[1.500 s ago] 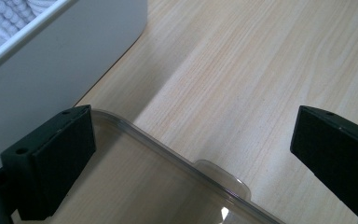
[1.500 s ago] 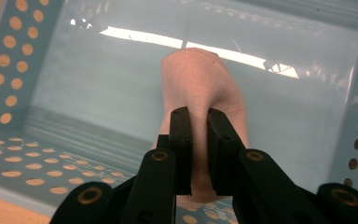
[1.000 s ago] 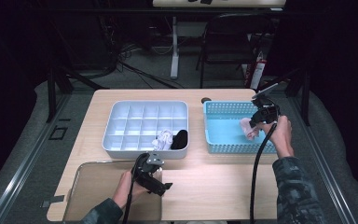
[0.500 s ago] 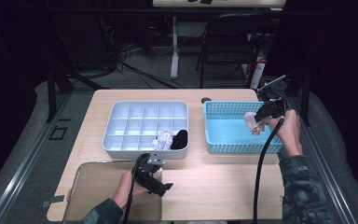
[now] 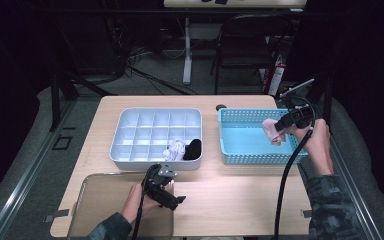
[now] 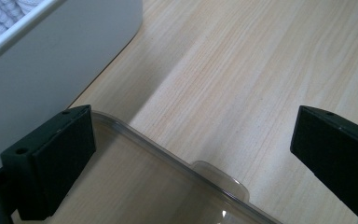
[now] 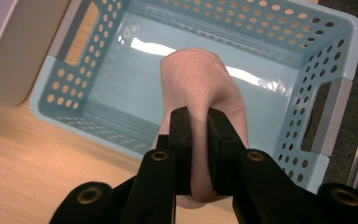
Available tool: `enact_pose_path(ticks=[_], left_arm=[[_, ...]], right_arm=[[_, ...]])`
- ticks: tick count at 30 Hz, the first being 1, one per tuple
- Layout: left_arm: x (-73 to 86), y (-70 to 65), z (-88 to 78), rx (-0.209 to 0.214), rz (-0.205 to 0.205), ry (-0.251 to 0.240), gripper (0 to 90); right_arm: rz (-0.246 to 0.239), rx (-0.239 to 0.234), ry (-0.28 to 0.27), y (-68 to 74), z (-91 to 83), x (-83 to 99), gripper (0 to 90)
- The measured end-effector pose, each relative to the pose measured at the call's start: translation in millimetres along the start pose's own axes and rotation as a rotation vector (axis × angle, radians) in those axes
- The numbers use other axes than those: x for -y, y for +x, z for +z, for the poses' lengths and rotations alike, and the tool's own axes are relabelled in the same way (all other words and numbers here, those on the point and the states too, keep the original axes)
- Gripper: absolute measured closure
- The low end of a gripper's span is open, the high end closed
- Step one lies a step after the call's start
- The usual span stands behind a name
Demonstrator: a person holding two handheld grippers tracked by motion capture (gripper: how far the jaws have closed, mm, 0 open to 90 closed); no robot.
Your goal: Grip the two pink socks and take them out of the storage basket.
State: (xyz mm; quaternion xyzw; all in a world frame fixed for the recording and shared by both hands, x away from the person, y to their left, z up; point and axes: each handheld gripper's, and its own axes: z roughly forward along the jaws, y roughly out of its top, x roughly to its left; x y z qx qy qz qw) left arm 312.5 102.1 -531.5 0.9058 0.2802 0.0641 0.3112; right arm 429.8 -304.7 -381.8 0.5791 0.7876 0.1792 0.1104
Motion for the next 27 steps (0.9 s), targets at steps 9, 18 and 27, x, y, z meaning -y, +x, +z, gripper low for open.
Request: enact_pose_path(ticks=[9,18,27], left_arm=[[0.0,0.5,0.5,0.0,-0.002,0.001,0.1],[0.0,0.6,0.4,-0.003,-0.001,0.0,0.1],[0.0,0.4,0.3,-0.004,-0.003,-0.004,0.1]], right_arm=[[-0.062,-0.039,-0.021,22.9,-15.2,15.6,82.0],[-0.13,-0.069,-0.023,48.8,-18.7,32.8,81.9],[-0.183,-0.101,-0.016,73.8,-5.8,53.6,81.9]])
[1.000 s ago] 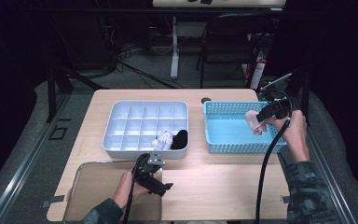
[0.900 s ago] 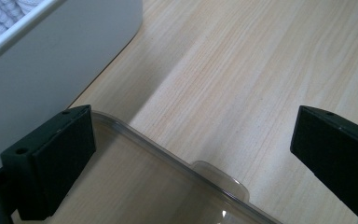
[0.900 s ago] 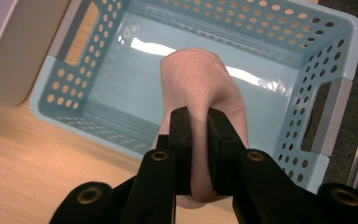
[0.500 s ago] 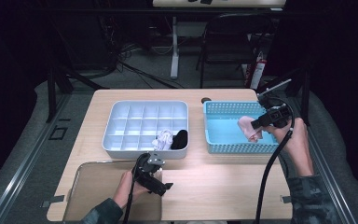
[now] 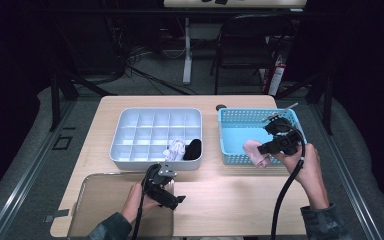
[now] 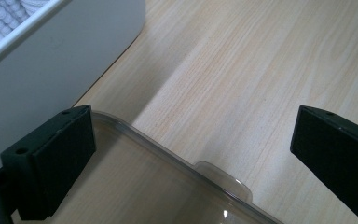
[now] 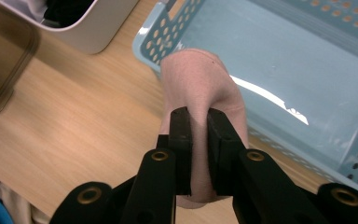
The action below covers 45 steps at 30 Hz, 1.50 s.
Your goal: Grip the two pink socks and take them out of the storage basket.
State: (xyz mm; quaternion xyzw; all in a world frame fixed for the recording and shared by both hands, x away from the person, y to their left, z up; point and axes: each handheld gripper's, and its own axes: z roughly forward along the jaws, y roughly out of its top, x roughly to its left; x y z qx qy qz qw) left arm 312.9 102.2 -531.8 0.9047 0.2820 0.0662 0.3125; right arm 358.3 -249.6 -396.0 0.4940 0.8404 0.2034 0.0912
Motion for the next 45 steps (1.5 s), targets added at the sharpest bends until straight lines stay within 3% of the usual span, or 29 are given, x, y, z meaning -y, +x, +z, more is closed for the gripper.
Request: enact_pose_path(ticks=[4,16,18,27,31,32,33,40,44,45], left_arm=[[-0.1,-0.2,0.3,0.002,0.001,0.0,0.1],[0.0,0.3,-0.2,-0.001,0.002,0.001,0.1],[-0.1,0.1,-0.2,-0.001,0.003,0.0,0.1],[-1.0,0.3,1.0,-0.001,0.008,0.006,0.1],[-2.8,-0.6,3.9,0.003,0.01,0.006,0.1],[-2.9,-0.7,4.3,0.005,0.013,0.008,0.1],[-2.8,-0.5,4.3,0.005,0.013,0.007,0.1],[-3.1,3.0,3.0,-0.006,0.004,-0.001,0.1],[-4.0,1.7,3.8,-0.014,0.014,0.006,0.1],[-3.9,1.9,4.0,-0.01,0.012,0.003,0.1]], right_arm=[[-0.011,-0.02,-0.004,13.0,8.2,6.6,81.9],[-0.075,-0.073,0.054,44.1,50.8,22.4,81.8],[-0.074,-0.062,0.064,46.7,55.8,24.3,81.8],[-0.063,-0.094,0.077,51.8,75.9,32.3,81.5],[-0.063,-0.054,0.102,52.2,87.6,34.0,81.4],[-0.045,-0.073,0.101,52.2,90.1,34.9,81.3],[-0.052,-0.046,0.111,51.0,92.7,36.0,81.2],[-0.016,-0.04,0.134,46.0,105.3,44.2,79.2],[0.001,-0.057,0.141,41.6,106.5,46.5,68.7],[0.026,-0.068,0.114,42.5,106.5,48.0,65.7]])
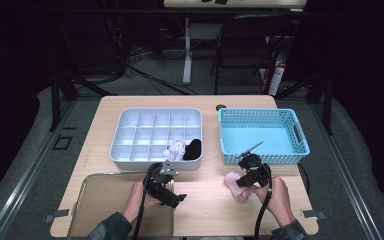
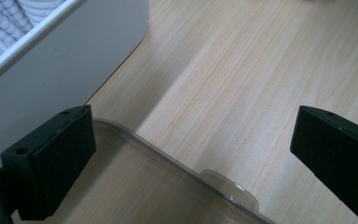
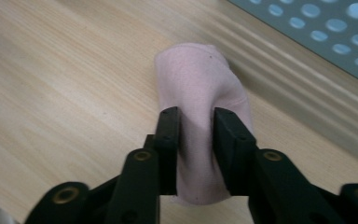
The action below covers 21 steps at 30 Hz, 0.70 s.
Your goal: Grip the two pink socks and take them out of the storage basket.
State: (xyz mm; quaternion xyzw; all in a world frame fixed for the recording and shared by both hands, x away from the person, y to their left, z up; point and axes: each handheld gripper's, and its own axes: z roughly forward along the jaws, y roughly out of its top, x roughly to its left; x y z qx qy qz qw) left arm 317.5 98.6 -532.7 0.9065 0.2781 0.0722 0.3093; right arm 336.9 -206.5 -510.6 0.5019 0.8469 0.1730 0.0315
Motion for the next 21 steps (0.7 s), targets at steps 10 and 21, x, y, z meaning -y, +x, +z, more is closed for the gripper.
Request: enact_pose_path(ticks=[10,21], left_arm=[[-0.2,-1.2,-1.1,-0.004,0.005,0.005,0.1],[-0.2,-0.8,-0.6,-0.003,0.007,0.008,0.1]], right_arm=[[-0.013,-0.016,-0.015,3.0,-10.0,5.2,78.3],[-0.047,-0.009,-0.021,17.8,-9.7,3.4,81.4]])
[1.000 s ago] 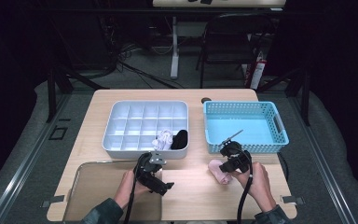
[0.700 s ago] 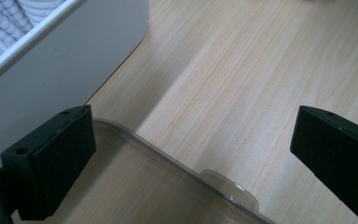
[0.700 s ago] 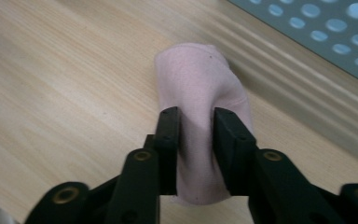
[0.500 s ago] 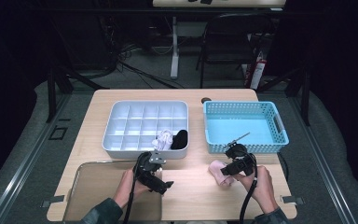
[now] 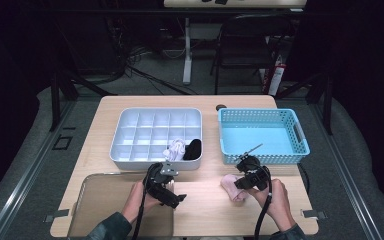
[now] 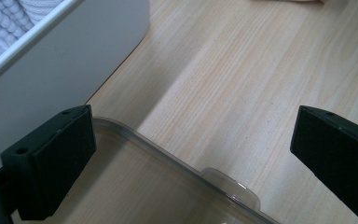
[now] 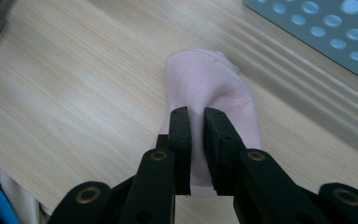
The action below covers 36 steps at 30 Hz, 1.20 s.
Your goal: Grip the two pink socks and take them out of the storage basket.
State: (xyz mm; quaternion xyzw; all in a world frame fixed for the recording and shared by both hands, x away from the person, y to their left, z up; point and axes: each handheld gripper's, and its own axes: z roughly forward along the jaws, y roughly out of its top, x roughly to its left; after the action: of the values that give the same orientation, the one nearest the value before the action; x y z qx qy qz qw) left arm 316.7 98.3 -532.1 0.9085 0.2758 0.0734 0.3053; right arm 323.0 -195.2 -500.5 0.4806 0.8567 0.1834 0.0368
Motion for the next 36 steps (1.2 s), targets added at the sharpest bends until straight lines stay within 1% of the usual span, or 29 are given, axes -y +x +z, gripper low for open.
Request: enact_pose_path(ticks=[1,2,3,4,6,7,8,9,10,11,12,13,14,15,16,18,19,20,22,23,24,25,27,29,31,33,35,36], left_arm=[[0.0,-0.1,0.1,0.0,0.001,0.001,0.1],[0.1,0.0,0.1,0.0,0.0,0.001,0.1],[0.1,0.1,0.1,0.001,0.001,0.001,0.1],[0.0,0.1,0.2,0.0,0.001,0.001,0.1],[0.1,0.1,0.6,0.002,0.001,-0.001,0.1],[0.1,0.0,0.7,0.003,0.001,0.001,0.1],[0.1,-0.1,0.7,0.004,0.001,0.0,0.1],[0.1,-0.1,0.8,0.004,0.002,0.001,0.1],[0.2,-0.1,1.0,0.002,0.002,0.001,0.1],[0.3,-0.1,1.2,0.002,0.001,0.001,0.1],[0.3,0.1,1.2,0.002,0.002,0.002,0.1],[0.4,0.1,1.3,0.001,0.003,0.003,0.1],[0.4,0.2,1.4,0.002,0.003,0.004,0.1],[0.4,0.3,1.4,0.005,0.004,0.004,0.1],[0.5,0.3,1.5,0.004,0.005,0.004,0.1],[0.6,0.4,1.4,0.004,0.004,0.004,0.1],[0.6,0.5,1.4,0.0,0.004,0.005,0.1],[0.7,0.6,1.2,-0.001,0.004,0.004,0.1],[0.7,0.7,0.9,0.0,0.002,0.0,0.1],[0.7,0.8,0.8,-0.001,0.002,0.001,0.1],[0.7,1.0,0.9,-0.001,0.003,0.001,0.1],[0.8,1.2,0.7,-0.002,0.001,0.0,0.1],[0.9,1.5,0.4,-0.003,0.002,-0.003,0.1],[0.8,1.6,0.5,-0.004,0.002,0.0,0.1],[0.8,1.3,1.4,-0.002,0.004,0.004,0.1],[0.7,0.7,1.9,0.0,0.006,0.006,0.1],[0.8,0.9,1.7,-0.001,0.006,0.005,0.1],[0.9,1.5,1.4,-0.005,0.007,0.007,0.1]], right_arm=[[-0.007,-0.016,0.014,1.4,0.3,-0.8,81.4],[-0.022,-0.005,0.024,2.8,0.9,-1.5,81.4],[-0.016,-0.016,0.019,5.4,2.1,-1.8,81.4],[-0.026,-0.006,0.023,6.9,3.2,-2.2,81.4],[-0.023,-0.025,0.018,9.8,7.0,-2.9,81.4],[-0.038,-0.018,0.036,9.5,8.8,-3.5,81.4],[-0.025,-0.024,0.039,10.5,12.4,-3.3,81.5],[-0.034,-0.024,0.058,9.4,14.9,-3.4,81.5],[-0.032,-0.027,0.057,8.7,18.9,-3.2,81.5],[-0.034,-0.027,0.08,7.5,21.7,-3.5,81.5],[-0.032,-0.03,0.079,6.0,25.3,-3.3,81.6],[-0.03,-0.031,0.09,4.2,28.3,-3.3,81.6],[-0.013,-0.048,0.091,3.2,31.2,-2.8,81.6],[-0.009,-0.052,0.089,2.3,33.5,-2.6,81.4],[-0.018,-0.046,0.096,0.1,34.1,-2.3,81.0],[-0.007,-0.069,0.09,-1.5,30.6,-2.1,77.9],[-0.01,-0.06,0.079,-2.7,27.1,-2.0,74.8],[-0.004,-0.07,0.059,-3.7,23.0,-1.7,73.3],[-0.006,-0.046,0.034,-7.0,13.9,-1.2,69.5],[0.007,-0.041,0.003,-8.4,11.0,-0.4,68.1],[0.015,-0.039,-0.013,-10.9,8.4,0.2,67.5],[0.02,-0.039,-0.017,-14.3,6.0,0.8,66.4],[0.047,-0.019,-0.037,-20.2,3.4,2.8,65.9],[0.07,-0.013,-0.049,-26.0,3.7,4.4,65.0],[0.08,-0.007,-0.029,-31.2,6.4,5.0,64.4],[0.09,0.01,-0.015,-33.5,14.0,5.7,64.4],[0.088,0.009,0.02,-36.0,21.4,5.7,65.5],[0.096,-0.009,0.023,-36.9,24.9,5.9,66.9]])
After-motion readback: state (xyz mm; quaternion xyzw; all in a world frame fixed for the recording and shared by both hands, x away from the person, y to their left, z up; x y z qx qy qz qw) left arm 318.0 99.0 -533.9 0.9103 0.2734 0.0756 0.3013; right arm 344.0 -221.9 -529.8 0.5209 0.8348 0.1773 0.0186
